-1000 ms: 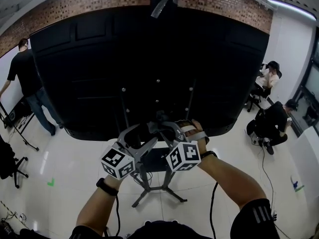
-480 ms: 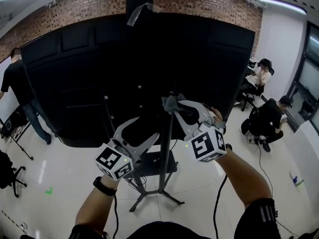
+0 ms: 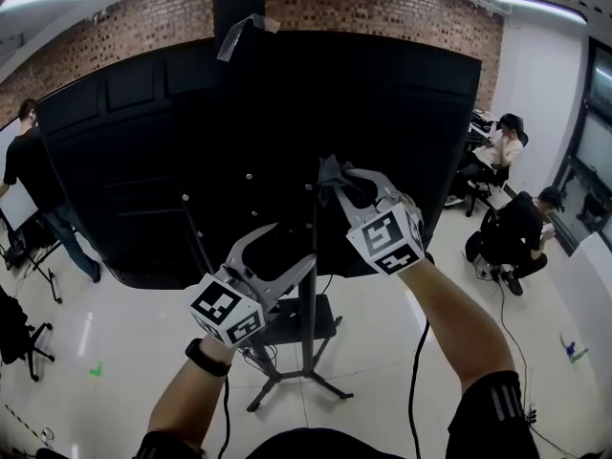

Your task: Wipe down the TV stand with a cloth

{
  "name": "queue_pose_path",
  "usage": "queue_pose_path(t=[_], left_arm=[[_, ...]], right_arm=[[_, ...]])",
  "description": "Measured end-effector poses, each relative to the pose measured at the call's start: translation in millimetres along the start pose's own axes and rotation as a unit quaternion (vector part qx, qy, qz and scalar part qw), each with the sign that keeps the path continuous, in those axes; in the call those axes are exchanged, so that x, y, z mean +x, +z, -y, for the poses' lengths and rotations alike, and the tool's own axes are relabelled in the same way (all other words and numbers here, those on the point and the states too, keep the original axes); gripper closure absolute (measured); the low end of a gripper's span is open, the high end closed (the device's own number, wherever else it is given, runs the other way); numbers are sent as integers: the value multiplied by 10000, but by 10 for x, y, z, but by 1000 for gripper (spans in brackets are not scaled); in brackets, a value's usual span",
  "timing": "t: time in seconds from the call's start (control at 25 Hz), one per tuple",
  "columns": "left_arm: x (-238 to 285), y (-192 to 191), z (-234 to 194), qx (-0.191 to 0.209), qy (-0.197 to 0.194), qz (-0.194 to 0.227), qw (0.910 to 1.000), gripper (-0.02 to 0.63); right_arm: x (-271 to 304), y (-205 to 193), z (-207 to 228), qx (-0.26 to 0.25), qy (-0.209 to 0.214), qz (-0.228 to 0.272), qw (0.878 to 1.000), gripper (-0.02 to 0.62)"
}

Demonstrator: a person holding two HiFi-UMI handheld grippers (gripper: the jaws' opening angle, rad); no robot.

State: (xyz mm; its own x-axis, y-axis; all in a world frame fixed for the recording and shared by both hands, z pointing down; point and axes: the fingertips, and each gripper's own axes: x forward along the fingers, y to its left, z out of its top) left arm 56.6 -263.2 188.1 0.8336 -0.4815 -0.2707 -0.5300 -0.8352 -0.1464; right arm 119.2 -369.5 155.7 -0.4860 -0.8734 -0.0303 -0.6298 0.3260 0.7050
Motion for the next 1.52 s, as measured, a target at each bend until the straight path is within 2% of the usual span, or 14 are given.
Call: queue_pose_path(t=[0.2, 0.44, 0.8, 1.04, 1.16, 1.32, 1.52], left_arm=[[92, -121, -1, -24, 73, -86, 9999, 298], [218, -154, 20, 2, 135, -121, 9998, 298], [523, -331, 227, -137, -59, -134, 9998, 298], [654, -386, 336, -200, -114, -157, 9996, 298], [642, -395, 331, -190, -83, -137, 9997, 298], [564, -365, 300, -172, 46, -144, 9997, 298], [428, -362, 268, -131, 216, -171, 9995, 298]], right_arm=[[144, -206, 46, -149, -10, -188, 9997, 562], [8, -461, 240, -203, -132, -282, 9993, 563], [-374, -1044, 761, 153, -509, -675, 9963, 563], [-525, -1176, 916, 628, -585, -665, 9941, 563], [-547, -968, 803, 773, -430, -332, 9955, 562], [-433, -612, 378, 554, 46, 56, 9984, 561], [-139, -446, -170, 287, 513, 160, 9981, 561]])
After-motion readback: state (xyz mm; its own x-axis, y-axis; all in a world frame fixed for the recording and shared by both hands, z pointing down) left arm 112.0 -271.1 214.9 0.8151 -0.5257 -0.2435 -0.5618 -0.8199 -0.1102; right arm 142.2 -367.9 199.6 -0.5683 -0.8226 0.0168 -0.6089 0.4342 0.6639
